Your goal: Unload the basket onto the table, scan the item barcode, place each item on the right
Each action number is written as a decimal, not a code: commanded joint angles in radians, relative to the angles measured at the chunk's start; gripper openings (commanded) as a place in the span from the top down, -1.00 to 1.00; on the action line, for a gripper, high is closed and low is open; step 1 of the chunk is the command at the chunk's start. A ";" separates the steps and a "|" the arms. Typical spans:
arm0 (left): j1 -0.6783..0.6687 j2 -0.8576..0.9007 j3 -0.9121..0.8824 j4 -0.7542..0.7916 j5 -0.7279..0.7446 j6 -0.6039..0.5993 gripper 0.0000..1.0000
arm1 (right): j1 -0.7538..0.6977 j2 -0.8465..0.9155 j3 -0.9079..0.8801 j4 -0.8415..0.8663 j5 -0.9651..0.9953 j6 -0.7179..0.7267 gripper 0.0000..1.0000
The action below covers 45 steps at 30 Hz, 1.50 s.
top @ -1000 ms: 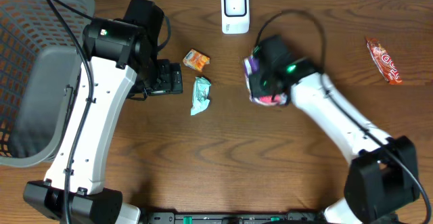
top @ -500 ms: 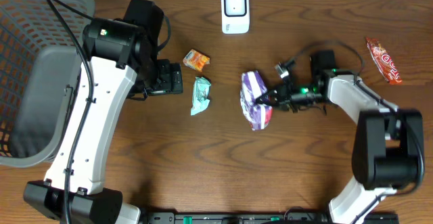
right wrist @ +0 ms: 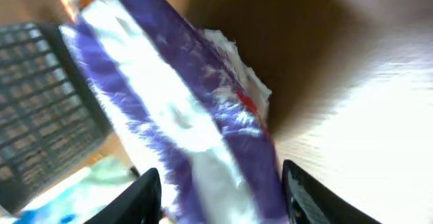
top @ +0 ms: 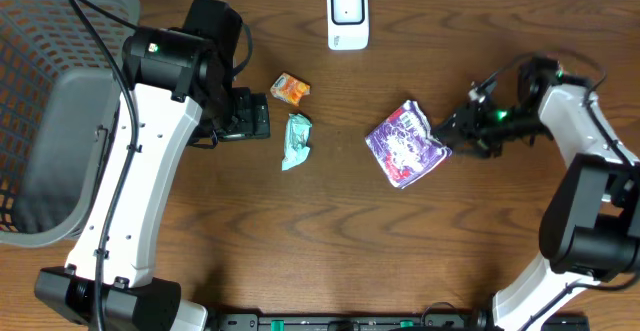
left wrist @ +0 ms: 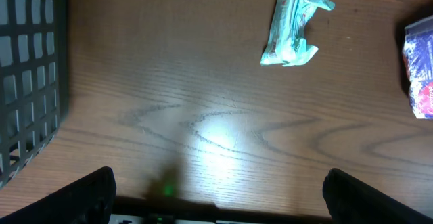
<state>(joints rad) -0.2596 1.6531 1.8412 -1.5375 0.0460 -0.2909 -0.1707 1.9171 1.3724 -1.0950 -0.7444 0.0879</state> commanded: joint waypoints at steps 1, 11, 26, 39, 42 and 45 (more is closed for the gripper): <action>0.000 0.006 0.006 -0.002 -0.006 -0.001 -0.95 | 0.030 -0.047 0.101 -0.061 0.206 -0.037 -0.11; 0.000 0.006 0.006 -0.002 -0.006 -0.001 -0.96 | 0.180 -0.048 0.116 -0.083 0.336 -0.047 -0.28; 0.000 0.006 0.006 -0.002 -0.006 -0.001 -0.96 | 0.665 -0.047 0.064 -0.008 1.140 0.278 -0.33; 0.000 0.006 0.006 -0.002 -0.006 -0.001 -0.96 | 0.754 -0.047 -0.225 0.325 1.240 0.290 0.49; 0.000 0.006 0.006 -0.002 -0.006 -0.002 -0.96 | 0.750 -0.048 -0.195 0.298 1.217 0.290 0.98; 0.000 0.006 0.006 -0.002 -0.006 -0.001 -0.96 | 0.731 -0.051 -0.119 0.241 1.139 0.290 0.98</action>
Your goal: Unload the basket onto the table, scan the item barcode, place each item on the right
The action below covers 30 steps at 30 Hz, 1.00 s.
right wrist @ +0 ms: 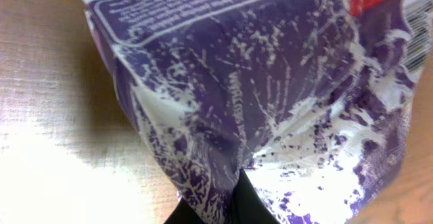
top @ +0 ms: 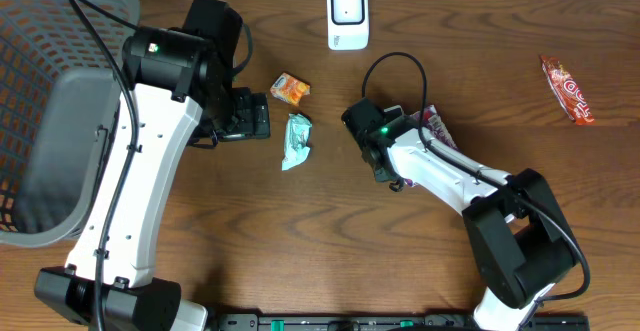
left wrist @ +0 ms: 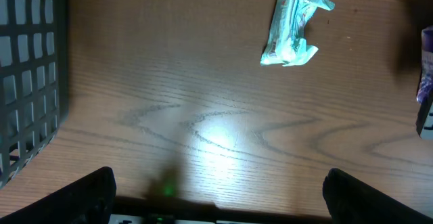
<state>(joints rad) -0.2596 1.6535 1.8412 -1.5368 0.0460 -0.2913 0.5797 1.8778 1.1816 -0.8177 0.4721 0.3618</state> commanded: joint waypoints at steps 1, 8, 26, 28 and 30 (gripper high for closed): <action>0.000 0.006 0.006 -0.003 -0.006 -0.001 -0.96 | -0.032 -0.013 0.113 -0.062 -0.123 0.014 0.98; 0.000 0.006 0.006 -0.002 -0.006 -0.001 -0.96 | -0.198 -0.015 0.371 -0.162 -0.859 -0.194 0.98; 0.000 0.006 0.006 -0.003 -0.006 -0.001 -0.95 | -0.568 -0.008 -0.064 0.139 -1.711 -0.250 0.98; 0.000 0.006 0.006 -0.003 -0.006 -0.001 -0.96 | -0.580 -0.008 -0.084 0.125 -1.563 -0.250 0.98; 0.000 0.006 0.006 -0.003 -0.006 -0.001 -0.96 | -0.584 -0.009 -0.084 0.108 -1.431 -0.240 0.97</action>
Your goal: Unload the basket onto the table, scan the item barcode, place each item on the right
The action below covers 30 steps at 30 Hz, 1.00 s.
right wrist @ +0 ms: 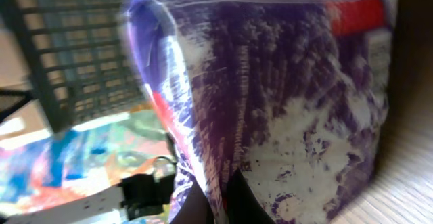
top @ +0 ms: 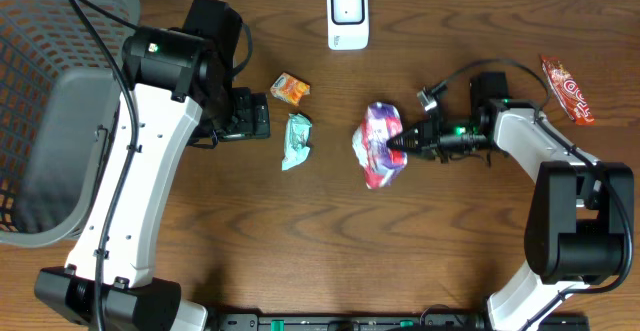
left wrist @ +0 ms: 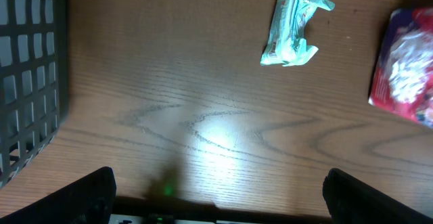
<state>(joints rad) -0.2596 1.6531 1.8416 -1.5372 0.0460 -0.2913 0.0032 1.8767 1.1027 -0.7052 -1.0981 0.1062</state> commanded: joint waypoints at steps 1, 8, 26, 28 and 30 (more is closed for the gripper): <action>0.000 0.006 0.006 -0.002 -0.006 -0.001 -0.96 | -0.010 -0.012 -0.003 -0.014 0.213 0.036 0.93; 0.000 0.006 0.006 -0.002 -0.006 -0.001 -0.96 | -0.010 -0.022 0.136 -0.179 0.519 0.058 0.60; 0.000 0.006 0.006 -0.002 -0.006 -0.001 -0.96 | 0.051 -0.022 0.567 -0.595 0.932 0.058 -0.93; 0.000 0.006 0.006 -0.002 -0.006 -0.001 -0.96 | 0.059 -0.022 0.602 -0.619 0.940 0.058 -0.96; 0.000 0.006 0.006 -0.002 -0.006 -0.001 -0.96 | 0.066 -0.022 0.631 -0.640 0.939 0.058 -0.98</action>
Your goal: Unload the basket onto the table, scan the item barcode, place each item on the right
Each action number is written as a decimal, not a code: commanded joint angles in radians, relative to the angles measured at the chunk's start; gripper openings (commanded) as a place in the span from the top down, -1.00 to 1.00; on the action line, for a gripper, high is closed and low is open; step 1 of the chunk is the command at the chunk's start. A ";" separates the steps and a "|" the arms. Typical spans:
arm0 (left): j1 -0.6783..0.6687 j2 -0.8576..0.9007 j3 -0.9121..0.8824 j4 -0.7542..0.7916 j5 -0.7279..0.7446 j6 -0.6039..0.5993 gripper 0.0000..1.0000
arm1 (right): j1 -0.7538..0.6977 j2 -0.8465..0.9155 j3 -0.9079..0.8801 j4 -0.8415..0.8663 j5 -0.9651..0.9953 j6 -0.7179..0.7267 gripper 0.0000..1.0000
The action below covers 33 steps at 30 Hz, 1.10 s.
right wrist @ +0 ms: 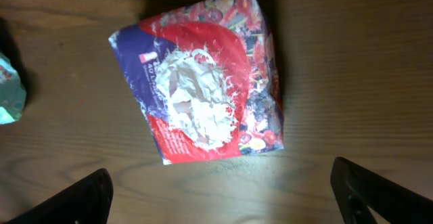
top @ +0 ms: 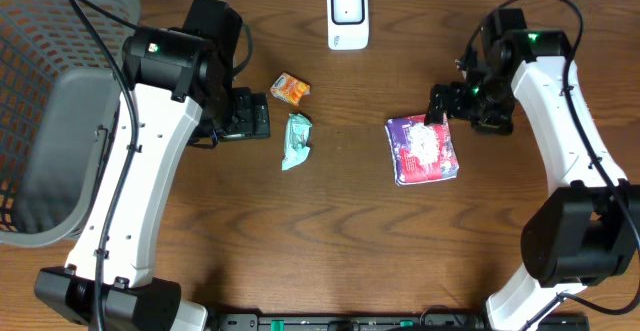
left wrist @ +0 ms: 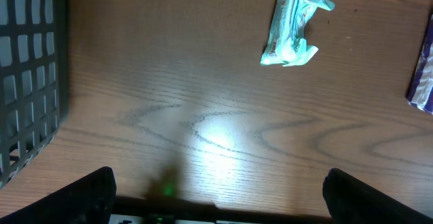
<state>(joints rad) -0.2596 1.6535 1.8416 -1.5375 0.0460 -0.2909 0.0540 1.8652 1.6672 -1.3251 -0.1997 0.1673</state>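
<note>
The item is a purple and red snack bag [top: 422,149] lying flat on the wooden table, picture side up. The right wrist view shows the bag [right wrist: 206,109] whole, and no barcode shows on that face. My right gripper [right wrist: 223,202] hovers open above the bag's near edge, holding nothing. A white scanner [top: 347,16] stands at the back centre. My left gripper [left wrist: 218,198] is open over bare table left of centre. The bag's edge [left wrist: 423,75] just shows in the left wrist view.
A teal packet [top: 297,141] and an orange packet [top: 291,89] lie beside the left gripper. The teal packet [left wrist: 294,24] also shows in the left wrist view. A grey mesh basket [top: 50,111] fills the left side of the table.
The right gripper was shut on the bag, holding it on edge left of its present spot. Now the bag lies flat further right and the gripper is open above it. The left arm is unchanged.
The bag first lay with its printed back up, the right gripper at its right edge. Then the gripper was shut on it nearer the centre, then held it upright on edge. Now it lies released with its red front up.
</note>
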 commanded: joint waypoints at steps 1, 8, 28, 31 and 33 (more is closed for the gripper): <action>0.000 0.006 0.006 -0.002 -0.006 -0.001 -0.96 | 0.019 -0.010 0.079 -0.029 0.041 -0.004 -0.99; 0.000 0.006 0.006 -0.002 -0.006 -0.001 -0.96 | 0.039 -0.010 0.103 -0.043 0.041 -0.027 -0.98; 0.000 0.006 0.006 -0.002 -0.006 -0.001 -0.96 | 0.019 -0.008 -0.129 0.164 0.064 -0.106 -0.99; 0.000 0.006 0.006 -0.002 -0.006 -0.001 -0.96 | 0.019 -0.008 -0.211 0.222 0.020 -0.106 -0.98; 0.000 0.006 0.006 -0.002 -0.006 -0.001 -0.96 | 0.019 -0.008 -0.261 0.262 0.013 -0.105 -0.96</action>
<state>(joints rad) -0.2596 1.6531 1.8412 -1.5372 0.0460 -0.2913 0.0761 1.8652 1.4639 -1.0920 -0.1387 0.0826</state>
